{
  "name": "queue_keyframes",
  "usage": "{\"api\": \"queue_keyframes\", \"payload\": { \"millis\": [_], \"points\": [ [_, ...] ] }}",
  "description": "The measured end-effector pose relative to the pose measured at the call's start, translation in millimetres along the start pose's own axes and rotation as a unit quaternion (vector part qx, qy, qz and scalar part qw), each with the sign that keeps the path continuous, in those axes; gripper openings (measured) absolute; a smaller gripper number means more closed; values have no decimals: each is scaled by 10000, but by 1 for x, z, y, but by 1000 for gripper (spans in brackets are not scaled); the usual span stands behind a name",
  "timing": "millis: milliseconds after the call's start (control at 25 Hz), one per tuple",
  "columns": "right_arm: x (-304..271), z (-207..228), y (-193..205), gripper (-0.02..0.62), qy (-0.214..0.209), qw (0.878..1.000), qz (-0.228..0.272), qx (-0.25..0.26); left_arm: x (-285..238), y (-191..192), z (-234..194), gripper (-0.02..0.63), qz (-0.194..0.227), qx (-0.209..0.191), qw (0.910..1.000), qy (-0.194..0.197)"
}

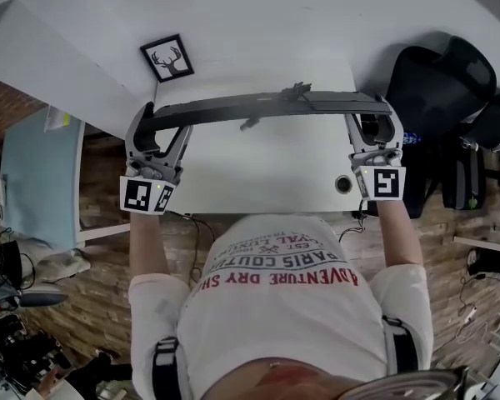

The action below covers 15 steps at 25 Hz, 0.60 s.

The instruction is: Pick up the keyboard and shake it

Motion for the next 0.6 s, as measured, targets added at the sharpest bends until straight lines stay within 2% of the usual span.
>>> {"api": "queue_keyframes", "payload": {
  "millis": [200, 360, 440, 600],
  "points": [
    [9, -2, -6, 284, 77, 9999, 75, 38, 6, -11, 4, 354, 215, -150, 9996, -104],
    [10, -4, -4, 284, 21, 10000, 3, -59, 5, -10, 2, 354, 129, -84, 9998, -131],
    [8, -4, 4, 284, -50, 9996, -169, -219, 2, -8, 2, 354, -15, -33, 9999, -141],
    [3, -3, 29, 284, -176, 9929, -896, -763, -6, -1, 4, 354, -388, -8, 9990, -215]
  ]
}}
Point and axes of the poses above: the fingertips, and each gripper's own axes: x backward along the fingers, z to its right, y out of its underside, the point moved 3 cm from there along x, backward along the fingers, and after that the axes turned 2 degrees about y, right-handed, at the moved point
